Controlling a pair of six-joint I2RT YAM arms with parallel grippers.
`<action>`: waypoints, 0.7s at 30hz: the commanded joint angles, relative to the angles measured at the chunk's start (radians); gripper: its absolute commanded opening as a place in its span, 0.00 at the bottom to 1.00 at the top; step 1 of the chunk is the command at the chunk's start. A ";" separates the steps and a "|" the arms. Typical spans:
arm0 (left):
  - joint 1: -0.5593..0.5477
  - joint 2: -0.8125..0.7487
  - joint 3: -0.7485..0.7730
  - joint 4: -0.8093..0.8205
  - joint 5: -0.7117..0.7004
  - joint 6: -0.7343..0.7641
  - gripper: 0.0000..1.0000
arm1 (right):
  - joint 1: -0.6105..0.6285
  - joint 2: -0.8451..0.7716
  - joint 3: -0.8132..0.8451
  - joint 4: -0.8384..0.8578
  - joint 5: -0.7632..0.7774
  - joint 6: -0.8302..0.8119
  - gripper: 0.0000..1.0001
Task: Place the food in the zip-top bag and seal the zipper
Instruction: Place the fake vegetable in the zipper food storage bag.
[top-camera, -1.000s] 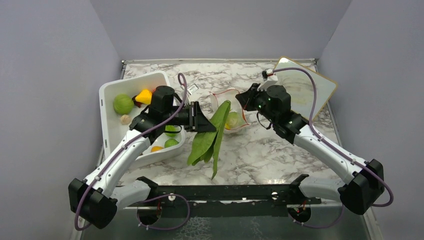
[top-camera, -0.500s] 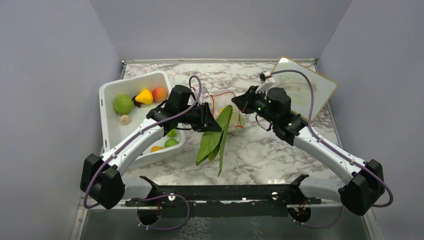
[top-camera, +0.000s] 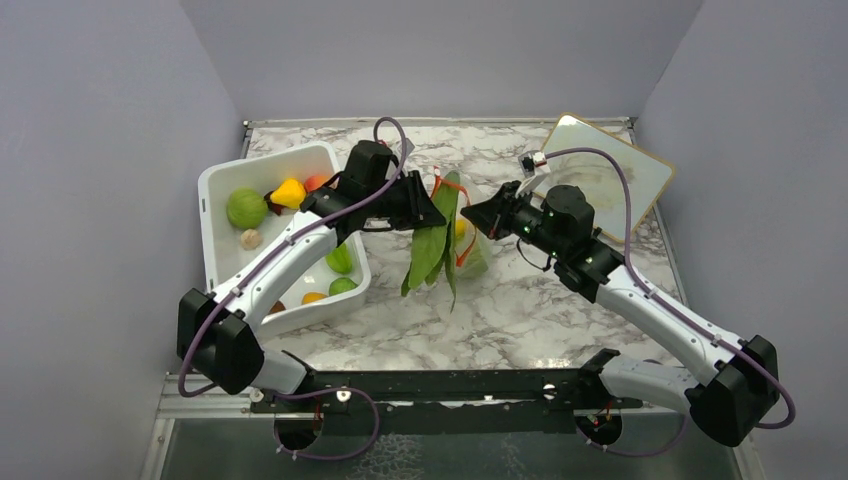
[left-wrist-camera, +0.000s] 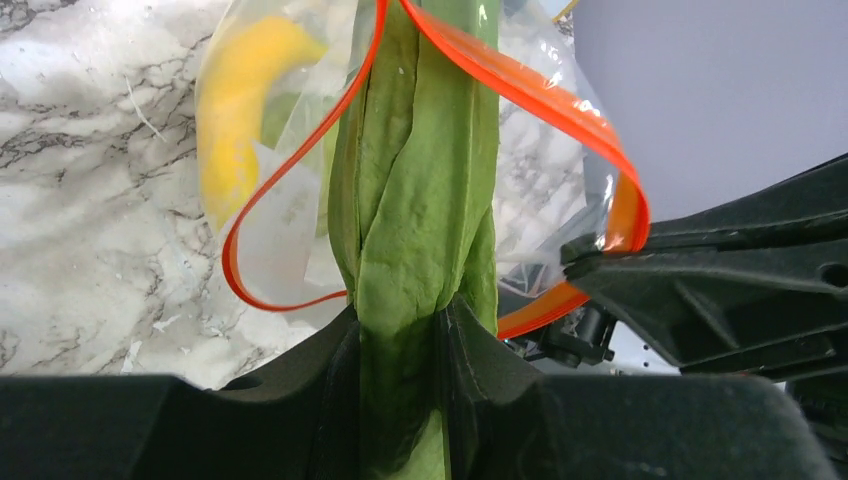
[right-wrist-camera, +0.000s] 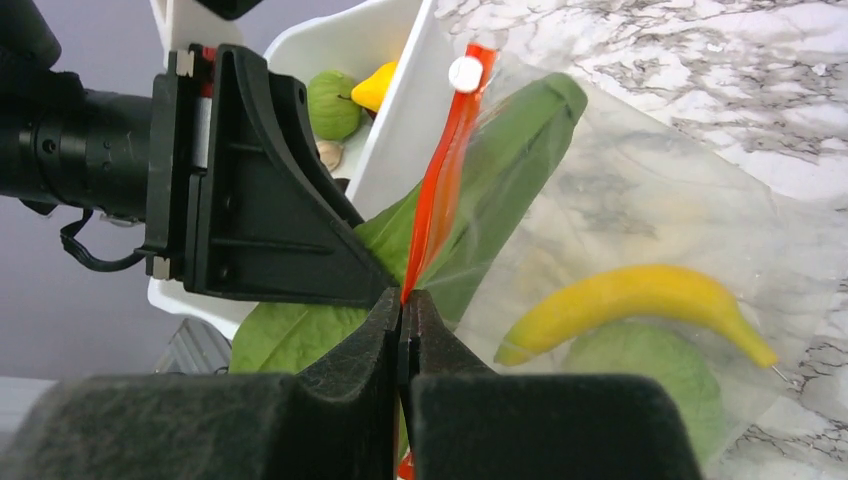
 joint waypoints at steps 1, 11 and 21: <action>-0.001 0.023 0.067 0.010 -0.069 -0.012 0.23 | 0.004 -0.004 0.016 0.051 -0.061 0.014 0.01; 0.003 0.112 0.109 -0.004 -0.046 -0.030 0.28 | 0.005 0.033 0.011 0.101 -0.113 0.017 0.01; 0.003 0.140 0.185 -0.020 0.011 -0.003 0.53 | 0.006 0.086 0.032 0.058 -0.136 0.002 0.01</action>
